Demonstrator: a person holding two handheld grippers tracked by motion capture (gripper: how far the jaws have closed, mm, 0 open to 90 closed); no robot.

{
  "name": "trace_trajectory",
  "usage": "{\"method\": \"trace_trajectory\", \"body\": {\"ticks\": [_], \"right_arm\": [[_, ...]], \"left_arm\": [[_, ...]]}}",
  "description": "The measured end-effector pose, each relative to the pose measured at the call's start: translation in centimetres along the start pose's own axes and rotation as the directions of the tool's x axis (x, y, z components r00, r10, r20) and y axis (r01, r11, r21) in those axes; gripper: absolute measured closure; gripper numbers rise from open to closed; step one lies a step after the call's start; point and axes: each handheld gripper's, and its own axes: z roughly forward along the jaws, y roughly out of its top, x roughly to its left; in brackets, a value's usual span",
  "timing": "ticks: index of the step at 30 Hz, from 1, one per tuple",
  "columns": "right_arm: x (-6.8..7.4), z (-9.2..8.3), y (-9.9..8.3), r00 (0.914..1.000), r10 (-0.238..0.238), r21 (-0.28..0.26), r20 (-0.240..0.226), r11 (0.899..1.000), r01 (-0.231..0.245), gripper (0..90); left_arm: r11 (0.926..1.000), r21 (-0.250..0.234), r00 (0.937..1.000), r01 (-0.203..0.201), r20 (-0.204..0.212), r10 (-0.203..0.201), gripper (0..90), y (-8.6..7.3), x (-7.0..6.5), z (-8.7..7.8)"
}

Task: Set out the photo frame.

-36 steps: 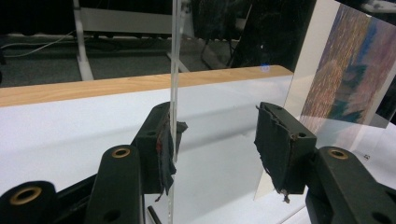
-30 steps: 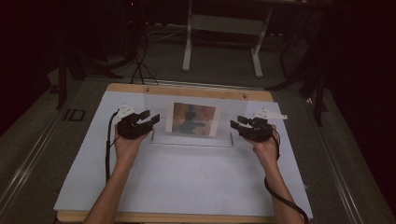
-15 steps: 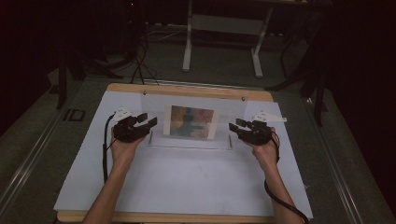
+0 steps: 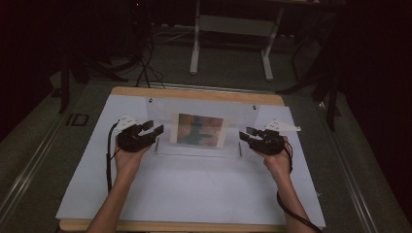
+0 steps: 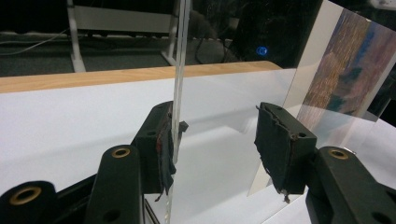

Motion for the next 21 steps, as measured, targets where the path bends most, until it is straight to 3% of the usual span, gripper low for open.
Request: {"method": "trace_trajectory", "body": {"ticks": [13, 17, 21], "right_arm": [[-0.22, 0.15, 0.10, 1.0000, 0.001, 0.000, -0.004, 1.000, -0.001, 56.3], [-0.32, 0.12, 0.12, 0.9999, -0.003, 0.005, -0.013, 1.000, 0.003, 55.9], [-0.36, 0.20, 0.07, 0.9998, -0.019, 0.030, -0.007, 0.999, 0.019, 51.5]], "left_arm": [[0.9998, -0.003, 0.9998, 0.018, 0.006, -0.018, 49.2, -0.11, 0.04, -0.10], [1.0000, -0.005, 0.9997, -0.001, 0.024, 0.001, 51.0, -0.26, 0.43, -0.20], [0.9996, 0.000, 0.9996, -0.027, -0.011, 0.027, 44.7, -0.26, 0.58, -0.51]]}}
